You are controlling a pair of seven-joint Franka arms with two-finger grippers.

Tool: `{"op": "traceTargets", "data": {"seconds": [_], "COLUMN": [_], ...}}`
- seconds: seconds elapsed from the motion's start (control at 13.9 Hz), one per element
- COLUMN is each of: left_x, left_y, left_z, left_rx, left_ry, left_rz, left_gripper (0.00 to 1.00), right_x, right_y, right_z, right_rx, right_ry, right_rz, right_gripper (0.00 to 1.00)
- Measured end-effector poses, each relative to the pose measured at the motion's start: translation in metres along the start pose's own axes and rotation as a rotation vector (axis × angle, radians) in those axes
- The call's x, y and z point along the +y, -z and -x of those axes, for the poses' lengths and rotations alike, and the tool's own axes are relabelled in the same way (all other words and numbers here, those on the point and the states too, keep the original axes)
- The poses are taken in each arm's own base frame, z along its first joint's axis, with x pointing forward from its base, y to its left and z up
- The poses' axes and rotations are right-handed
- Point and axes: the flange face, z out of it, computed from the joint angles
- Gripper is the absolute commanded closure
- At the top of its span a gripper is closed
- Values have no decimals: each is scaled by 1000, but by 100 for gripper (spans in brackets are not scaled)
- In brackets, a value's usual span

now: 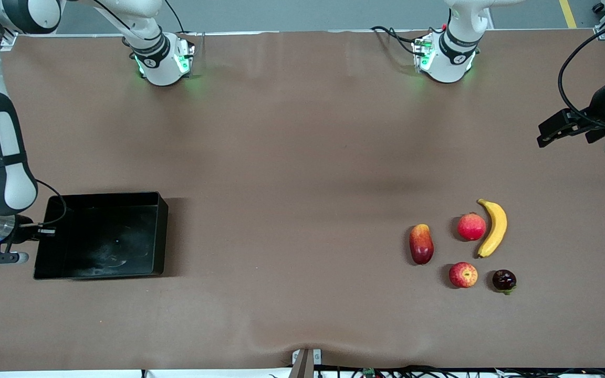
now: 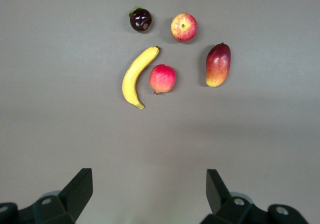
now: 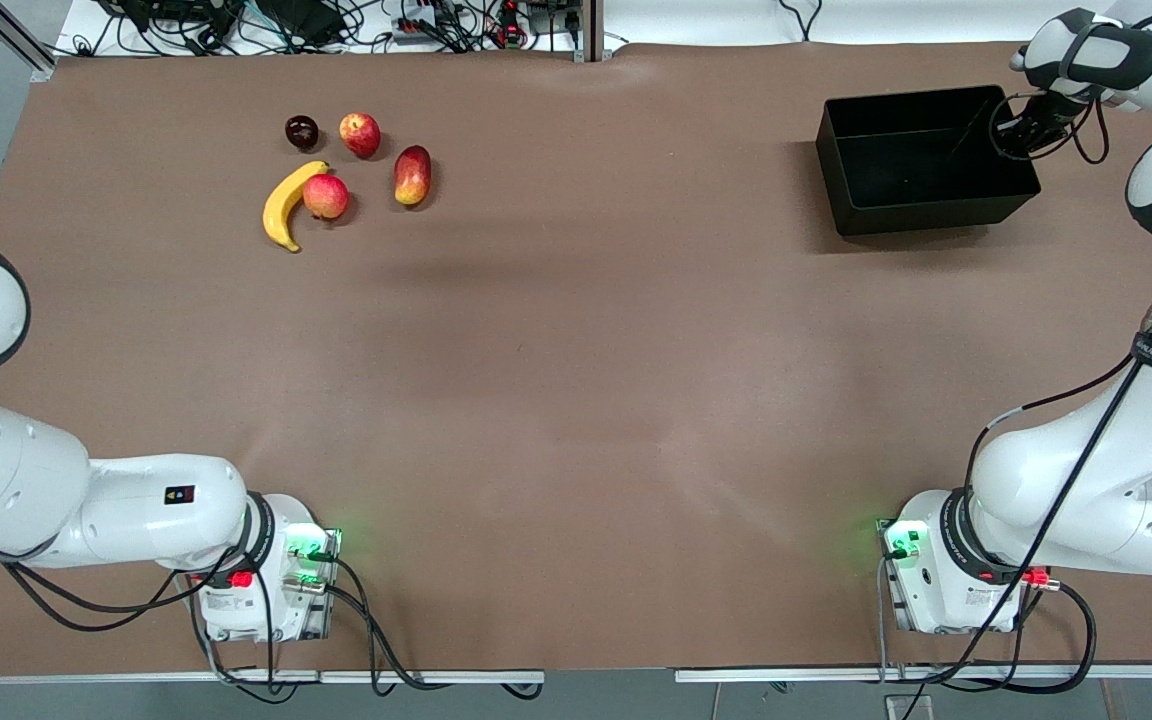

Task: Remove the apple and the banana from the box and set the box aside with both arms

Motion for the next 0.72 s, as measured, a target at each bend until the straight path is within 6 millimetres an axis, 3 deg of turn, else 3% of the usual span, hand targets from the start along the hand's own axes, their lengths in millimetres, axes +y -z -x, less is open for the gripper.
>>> {"op": "traceTargets", "data": {"seconds": [0.22, 0.43, 0.57, 0.72], "left_x": [0, 1, 2, 3], "left_y": [-3, -5, -7, -8], "left_z": [0, 1, 2, 2], "left_rx": [-7, -14, -24, -27], "left_ry": [0, -1, -4, -7], "left_rz": [-1, -2, -3, -4], "left_gripper": [0, 0, 0, 0], "right_x": [6, -2, -12, -35], "right_y": [1, 11, 33, 62], "right_z": [2, -1, -6, -11], "right_rx": [0, -18, -16, -31], "right_ry": [-4, 12, 35, 71], "right_rz": [-5, -23, -24, -29], "right_gripper": [0, 0, 0, 0]}}
